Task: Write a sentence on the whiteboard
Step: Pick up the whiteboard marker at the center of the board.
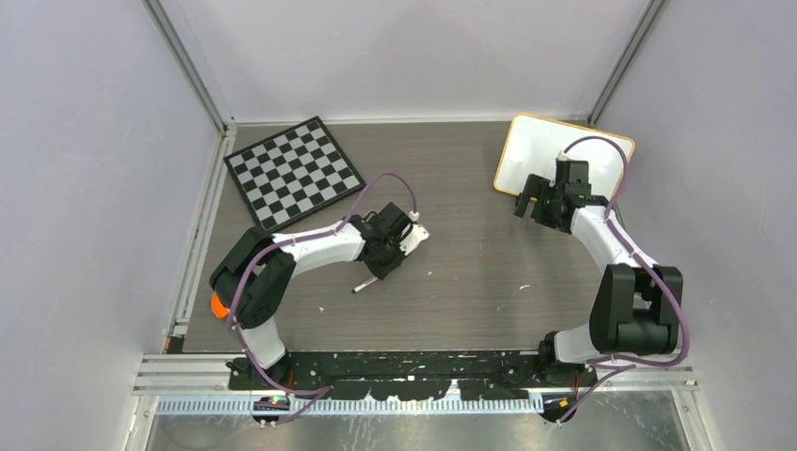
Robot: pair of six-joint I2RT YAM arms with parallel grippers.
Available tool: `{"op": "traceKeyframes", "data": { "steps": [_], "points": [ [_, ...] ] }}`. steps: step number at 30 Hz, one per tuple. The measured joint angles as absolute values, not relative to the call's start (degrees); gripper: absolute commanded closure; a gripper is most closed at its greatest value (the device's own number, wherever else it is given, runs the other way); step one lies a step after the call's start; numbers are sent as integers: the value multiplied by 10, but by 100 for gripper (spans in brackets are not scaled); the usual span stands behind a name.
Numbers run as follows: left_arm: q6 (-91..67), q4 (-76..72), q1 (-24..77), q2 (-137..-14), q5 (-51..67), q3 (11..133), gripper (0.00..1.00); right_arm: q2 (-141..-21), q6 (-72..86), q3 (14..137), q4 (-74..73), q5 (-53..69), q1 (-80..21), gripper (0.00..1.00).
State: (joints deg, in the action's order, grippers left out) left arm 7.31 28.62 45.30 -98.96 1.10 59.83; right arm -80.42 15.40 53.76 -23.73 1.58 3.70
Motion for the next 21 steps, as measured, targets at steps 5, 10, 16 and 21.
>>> {"op": "traceKeyframes", "data": {
  "steps": [5, 10, 16, 21],
  "points": [
    [76, 324, 426, -1008, 40, 637, 100, -851, 157, 538, -209, -17, 27, 22],
    [62, 343, 372, -956, 73, 642, 100, -894, 162, 538, -165, -69, -1, 35],
    [35, 333, 326, -822, 73, 637, 100, -935, 164, 543, -92, -139, -40, 48],
    [26, 335, 310, -796, 73, 637, 100, -994, 158, 583, -65, -169, -48, 54]
  ]
}}
